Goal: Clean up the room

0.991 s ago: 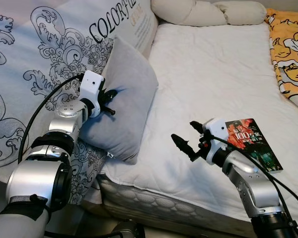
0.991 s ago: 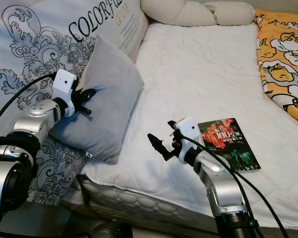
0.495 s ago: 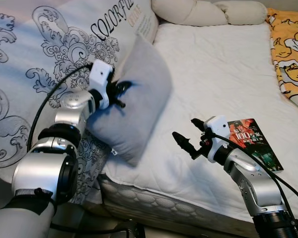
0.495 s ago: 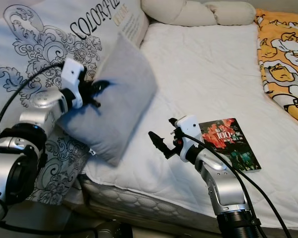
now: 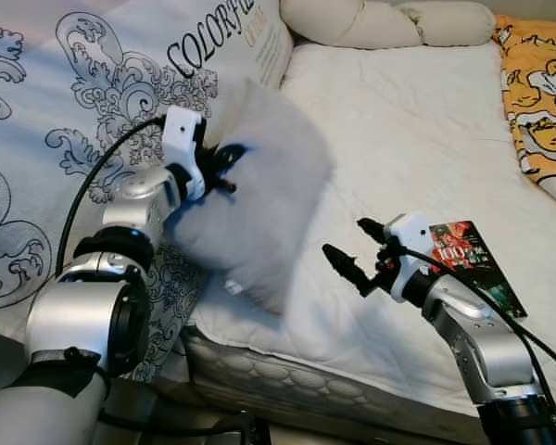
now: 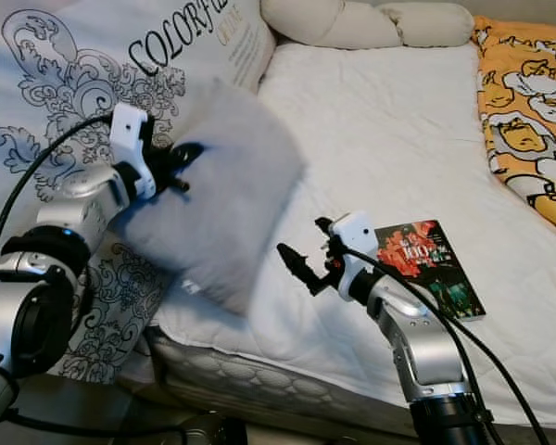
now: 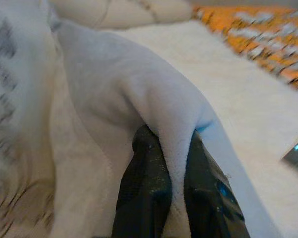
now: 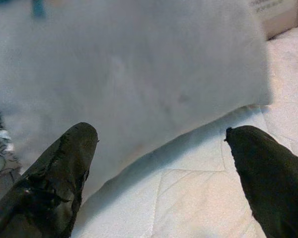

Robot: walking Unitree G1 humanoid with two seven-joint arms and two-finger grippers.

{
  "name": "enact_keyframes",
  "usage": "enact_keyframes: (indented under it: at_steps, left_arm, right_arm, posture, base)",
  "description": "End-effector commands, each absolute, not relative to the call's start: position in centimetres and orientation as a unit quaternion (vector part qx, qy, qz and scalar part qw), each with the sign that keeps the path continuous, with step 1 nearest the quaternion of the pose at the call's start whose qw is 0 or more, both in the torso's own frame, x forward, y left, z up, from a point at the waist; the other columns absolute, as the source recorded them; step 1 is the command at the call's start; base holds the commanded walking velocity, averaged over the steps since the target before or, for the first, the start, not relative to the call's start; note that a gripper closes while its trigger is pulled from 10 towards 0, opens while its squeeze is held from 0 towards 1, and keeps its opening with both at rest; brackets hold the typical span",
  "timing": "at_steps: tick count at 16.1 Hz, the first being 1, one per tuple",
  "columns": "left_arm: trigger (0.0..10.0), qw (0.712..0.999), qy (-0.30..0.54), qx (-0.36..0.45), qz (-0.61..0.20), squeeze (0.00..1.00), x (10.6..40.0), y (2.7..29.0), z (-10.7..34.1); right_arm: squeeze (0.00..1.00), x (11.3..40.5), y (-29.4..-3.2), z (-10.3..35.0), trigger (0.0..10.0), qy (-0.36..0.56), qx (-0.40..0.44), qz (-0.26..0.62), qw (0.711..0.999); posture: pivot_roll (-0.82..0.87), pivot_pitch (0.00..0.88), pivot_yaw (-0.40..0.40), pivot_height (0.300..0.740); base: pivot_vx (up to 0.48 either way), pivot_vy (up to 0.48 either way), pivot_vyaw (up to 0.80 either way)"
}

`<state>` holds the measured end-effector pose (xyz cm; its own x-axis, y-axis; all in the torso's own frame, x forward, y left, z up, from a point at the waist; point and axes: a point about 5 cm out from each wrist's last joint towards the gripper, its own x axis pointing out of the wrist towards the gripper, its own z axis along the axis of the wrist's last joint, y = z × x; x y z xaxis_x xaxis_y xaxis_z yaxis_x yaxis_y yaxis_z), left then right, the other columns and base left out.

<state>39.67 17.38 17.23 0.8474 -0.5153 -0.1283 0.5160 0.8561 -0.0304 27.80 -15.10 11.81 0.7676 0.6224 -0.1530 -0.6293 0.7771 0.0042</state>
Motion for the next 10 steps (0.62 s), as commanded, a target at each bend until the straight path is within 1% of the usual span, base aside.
enact_keyframes:
  at_steps: [1,5,7,8,9,10]
  left_arm:
    - [0.0,0.967,0.058,0.02,-0.248,0.0,39.6,18.4,17.4]
    - [0.0,0.97,0.101,0.018,-0.22,0.0,38.7,20.1,15.2]
    - [0.0,0.967,0.142,0.043,-0.206,0.0,37.9,21.5,13.6]
    - [0.0,0.967,0.147,0.048,-0.204,0.0,37.8,21.6,13.4]
    - [10.0,0.966,0.151,0.064,-0.2,0.0,37.7,21.8,13.3]
    - [10.0,0.964,0.147,0.071,-0.211,0.0,37.8,21.7,13.4]
  right_arm:
    - [0.0,27.5,-15.0,12.1,10.0,0.071,-0.023,0.343,0.936]
    - [0.0,27.1,-14.7,12.2,10.0,0.076,-0.023,0.361,0.929]
    - [0.0,26.7,-14.3,12.7,10.0,0.079,-0.022,0.395,0.915]
    - [0.0,26.7,-14.3,12.7,10.0,0.079,-0.023,0.398,0.914]
    - [0.0,26.7,-14.2,12.9,10.0,0.078,-0.027,0.403,0.911]
    - [0.0,26.8,-14.2,13.0,10.0,0.076,-0.028,0.404,0.911]
  posture:
    - [-0.04,0.012,0.121,0.74]
    - [-0.04,0.012,0.118,0.74]
    - [-0.04,0.007,0.11,0.74]
    - [-0.04,0.007,0.11,0.74]
    - [-0.03,0.005,0.104,0.74]
    - [-0.03,0.005,0.103,0.74]
  base:
    - [0.0,0.0,0.0]
    - [0.0,0.0,0.0]
    - [0.0,0.0,0.0]
    - [0.0,0.0,0.0]
    - [0.0,0.0,0.0]
    - [0.0,0.0,0.0]
